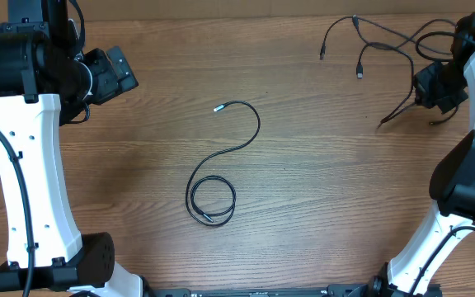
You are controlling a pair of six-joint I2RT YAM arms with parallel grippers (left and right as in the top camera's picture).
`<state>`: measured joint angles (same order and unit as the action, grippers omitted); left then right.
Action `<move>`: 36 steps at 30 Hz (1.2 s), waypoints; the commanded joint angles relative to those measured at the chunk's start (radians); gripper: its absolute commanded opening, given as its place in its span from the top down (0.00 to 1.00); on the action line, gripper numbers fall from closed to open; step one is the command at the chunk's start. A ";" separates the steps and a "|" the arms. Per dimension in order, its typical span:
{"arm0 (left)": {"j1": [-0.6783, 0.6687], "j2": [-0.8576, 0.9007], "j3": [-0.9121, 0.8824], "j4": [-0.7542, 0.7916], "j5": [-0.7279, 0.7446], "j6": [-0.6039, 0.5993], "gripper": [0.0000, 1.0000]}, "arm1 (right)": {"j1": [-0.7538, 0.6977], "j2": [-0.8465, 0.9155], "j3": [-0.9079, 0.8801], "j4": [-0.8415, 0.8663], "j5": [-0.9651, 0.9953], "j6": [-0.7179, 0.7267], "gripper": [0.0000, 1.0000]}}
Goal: Untangle cables
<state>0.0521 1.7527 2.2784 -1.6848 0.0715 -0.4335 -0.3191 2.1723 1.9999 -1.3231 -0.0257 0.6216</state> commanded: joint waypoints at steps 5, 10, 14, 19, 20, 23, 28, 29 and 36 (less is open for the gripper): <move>-0.007 0.002 0.006 -0.003 0.000 0.019 0.00 | 0.005 -0.002 -0.004 0.082 -0.004 0.006 0.96; -0.007 0.002 0.006 -0.005 0.000 0.019 0.00 | 0.012 -0.002 -0.032 0.165 -0.007 0.006 0.96; -0.007 0.002 0.006 -0.005 0.000 0.019 0.00 | 0.035 -0.002 -0.116 0.266 -0.015 0.015 0.96; -0.007 0.002 0.006 -0.005 0.001 0.019 0.00 | 0.078 -0.002 -0.269 0.446 -0.029 0.037 0.96; -0.007 0.002 0.006 -0.005 0.001 0.019 0.00 | 0.085 -0.002 -0.294 0.475 -0.029 0.037 0.96; -0.007 0.002 0.006 -0.005 0.004 0.019 0.00 | 0.104 -0.002 -0.364 0.557 -0.029 0.036 0.96; -0.007 0.002 0.006 -0.005 0.007 0.019 0.00 | 0.111 -0.002 -0.404 0.605 -0.029 0.036 0.70; -0.007 0.002 0.006 -0.005 0.007 0.019 0.00 | 0.110 -0.003 -0.400 0.604 -0.029 0.036 0.57; -0.007 0.002 0.006 -0.005 0.006 0.019 0.00 | 0.061 -0.008 -0.256 0.472 -0.030 0.036 0.03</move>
<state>0.0521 1.7527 2.2784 -1.6875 0.0719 -0.4335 -0.2237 2.1750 1.6413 -0.8276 -0.0582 0.6548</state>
